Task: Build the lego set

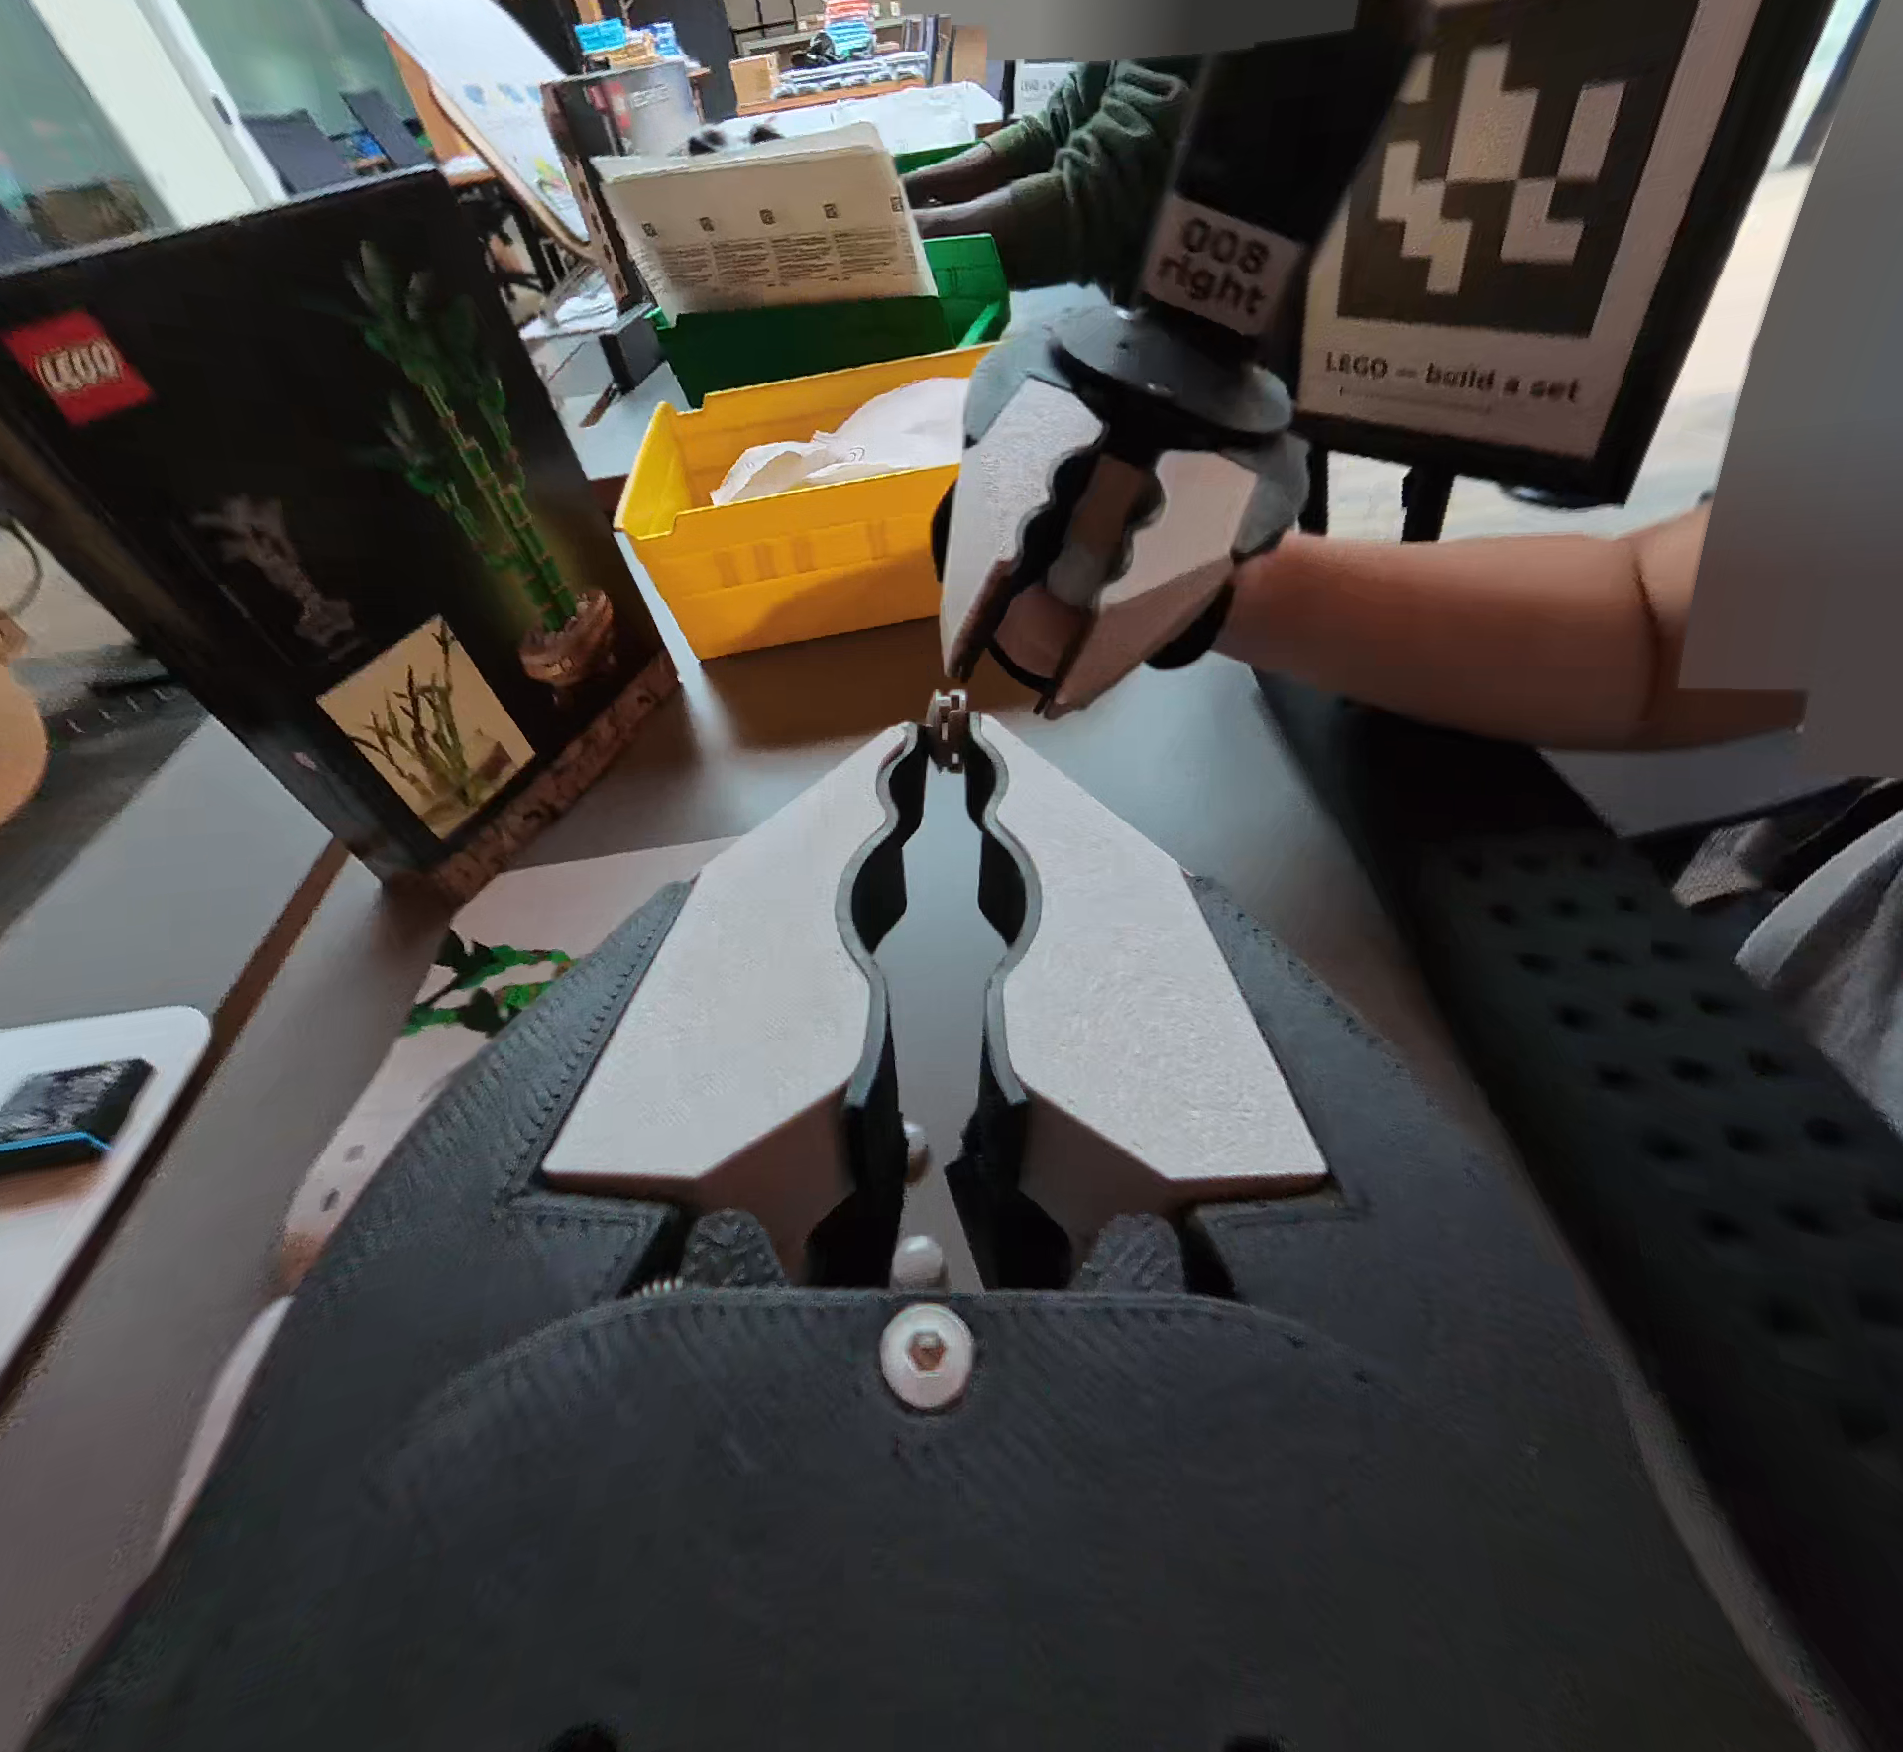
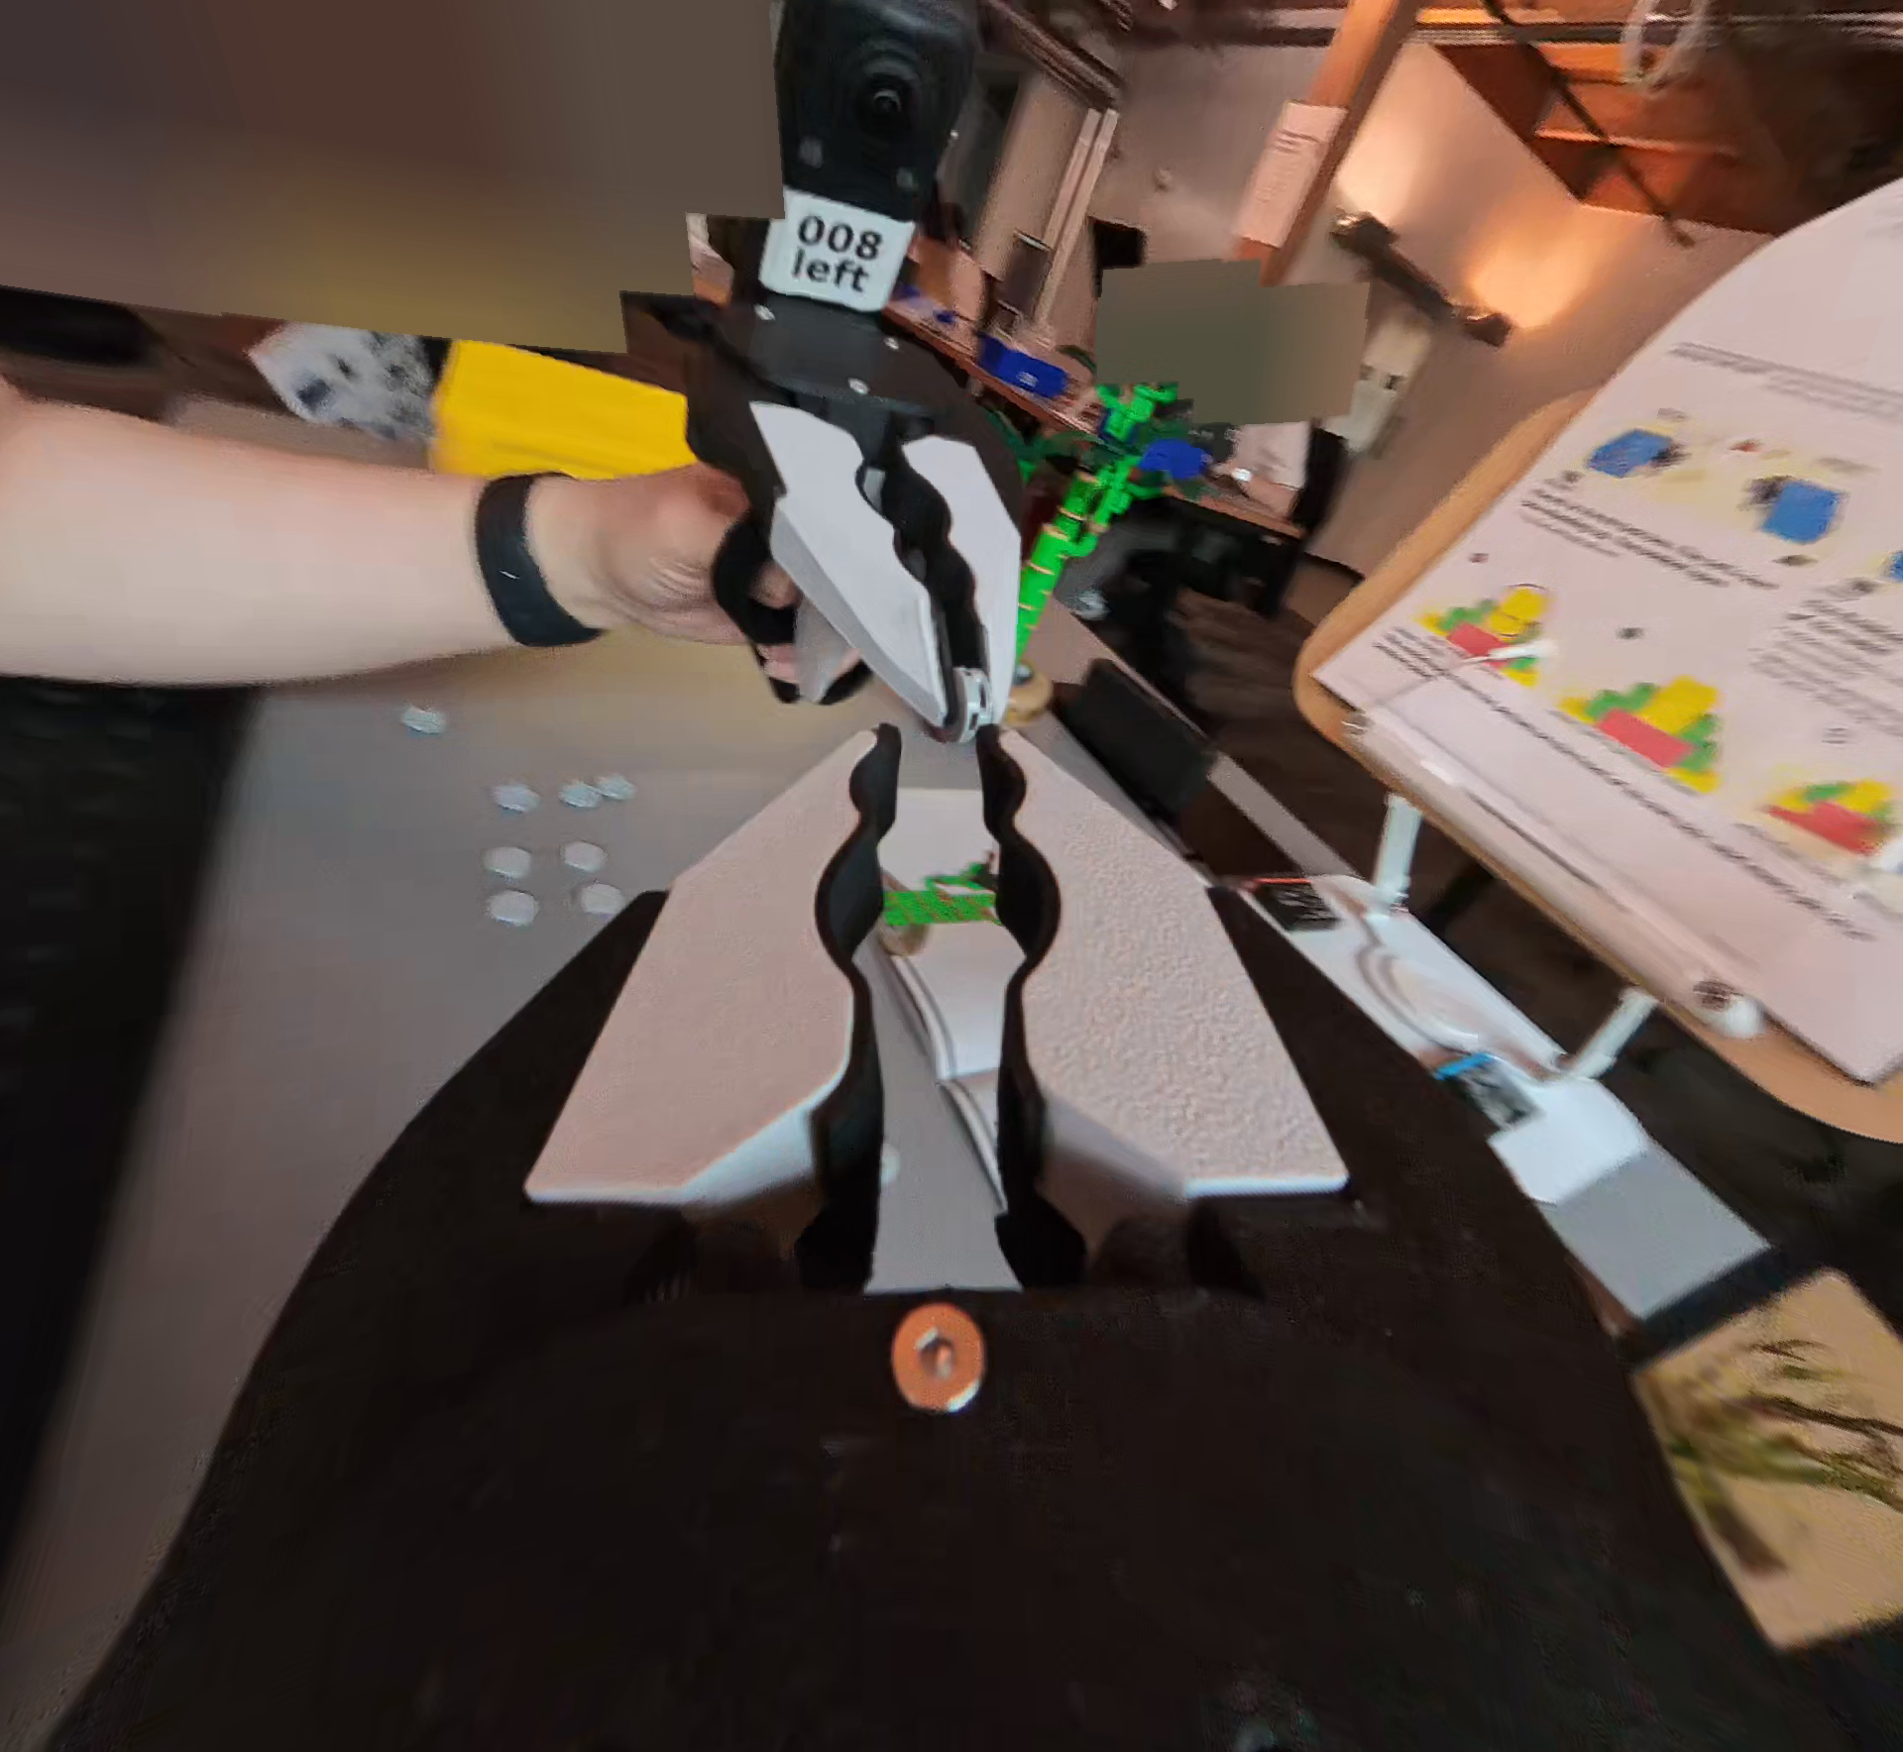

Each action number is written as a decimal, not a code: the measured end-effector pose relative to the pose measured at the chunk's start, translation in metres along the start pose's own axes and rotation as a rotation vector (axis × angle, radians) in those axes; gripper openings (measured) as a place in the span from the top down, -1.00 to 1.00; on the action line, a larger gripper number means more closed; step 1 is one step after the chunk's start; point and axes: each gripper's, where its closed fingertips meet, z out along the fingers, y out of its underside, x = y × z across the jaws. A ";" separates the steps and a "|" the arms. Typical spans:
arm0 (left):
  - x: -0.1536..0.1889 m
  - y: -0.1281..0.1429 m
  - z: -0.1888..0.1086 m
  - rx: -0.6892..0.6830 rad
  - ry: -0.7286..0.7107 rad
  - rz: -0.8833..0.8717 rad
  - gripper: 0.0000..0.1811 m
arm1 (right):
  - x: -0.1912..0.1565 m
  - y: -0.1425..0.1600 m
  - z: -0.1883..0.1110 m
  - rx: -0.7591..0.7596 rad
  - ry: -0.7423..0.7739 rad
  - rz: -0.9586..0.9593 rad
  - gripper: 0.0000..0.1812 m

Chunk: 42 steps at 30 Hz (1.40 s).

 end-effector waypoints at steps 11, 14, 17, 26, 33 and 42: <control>0.032 -0.005 0.005 0.017 0.080 0.297 0.94 | -0.019 -0.008 -0.006 0.036 -0.112 -0.016 0.94; 0.034 -0.005 0.005 0.022 0.088 0.333 0.94 | -0.020 -0.008 -0.007 0.028 -0.110 -0.042 0.95; 0.036 -0.005 0.005 0.021 0.100 0.342 0.95 | -0.021 -0.008 -0.007 0.021 -0.106 -0.064 0.95; 0.036 -0.005 0.006 0.013 0.085 0.370 0.95 | -0.021 -0.008 -0.008 0.013 -0.103 -0.069 0.96; 0.035 0.000 0.006 -0.024 0.079 0.385 0.95 | -0.021 -0.004 -0.007 -0.007 -0.106 -0.075 0.96; 0.030 -0.013 0.002 0.000 -0.035 0.321 0.75 | -0.022 -0.019 -0.012 0.087 -0.081 -0.135 0.96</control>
